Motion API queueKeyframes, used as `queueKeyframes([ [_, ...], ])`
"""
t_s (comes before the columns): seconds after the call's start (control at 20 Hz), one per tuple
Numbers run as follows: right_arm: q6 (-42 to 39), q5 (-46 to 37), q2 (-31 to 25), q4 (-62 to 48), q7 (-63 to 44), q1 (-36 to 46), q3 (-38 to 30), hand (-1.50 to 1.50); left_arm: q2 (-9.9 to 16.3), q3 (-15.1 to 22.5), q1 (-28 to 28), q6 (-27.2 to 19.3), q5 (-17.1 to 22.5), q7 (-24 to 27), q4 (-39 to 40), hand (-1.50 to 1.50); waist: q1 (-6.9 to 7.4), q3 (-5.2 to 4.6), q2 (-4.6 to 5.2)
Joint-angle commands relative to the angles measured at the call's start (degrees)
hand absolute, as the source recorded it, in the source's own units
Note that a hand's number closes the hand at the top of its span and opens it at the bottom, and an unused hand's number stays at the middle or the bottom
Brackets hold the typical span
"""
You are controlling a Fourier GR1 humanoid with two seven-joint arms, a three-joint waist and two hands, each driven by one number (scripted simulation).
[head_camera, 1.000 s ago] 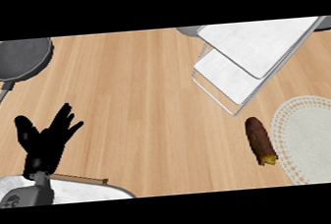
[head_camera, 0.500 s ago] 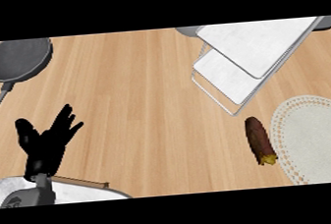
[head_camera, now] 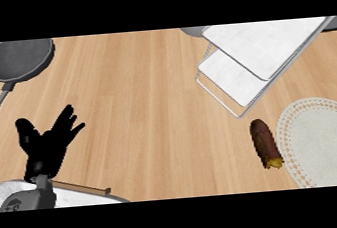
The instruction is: Pick the cupcake from the placemat and place it in the tiered shelf
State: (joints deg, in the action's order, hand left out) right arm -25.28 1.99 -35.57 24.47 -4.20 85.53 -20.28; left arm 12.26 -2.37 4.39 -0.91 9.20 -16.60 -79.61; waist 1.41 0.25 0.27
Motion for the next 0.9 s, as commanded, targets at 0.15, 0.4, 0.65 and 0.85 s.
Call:
queueKeyframes([
  [0.15,8.0,-2.0,-7.9,-5.1,-3.5,2.9,-2.0,-1.5,-0.6,0.5,0.0,-0.9,-1.4,-0.6,2.1,0.0,1.2,-0.28,0.87],
  [0.4,5.7,1.4,-15.0,-9.8,-1.0,-2.2,-7.1,-1.5,-1.7,1.6,-1.2,-0.2,-1.2,0.5,0.0,0.0,1.75,-0.13,1.27],
  [0.65,-0.4,2.2,-19.7,-12.3,-1.7,-3.2,-8.2,-1.5,-2.1,2.3,0.9,-0.2,-1.5,-0.9,1.2,0.0,1.92,-0.07,1.63],
  [0.85,-4.2,2.6,-22.9,-13.2,0.1,-4.8,-9.0,-1.5,-0.8,1.2,0.7,0.8,-0.7,-0.5,-0.2,0.0,3.16,0.03,2.11],
])
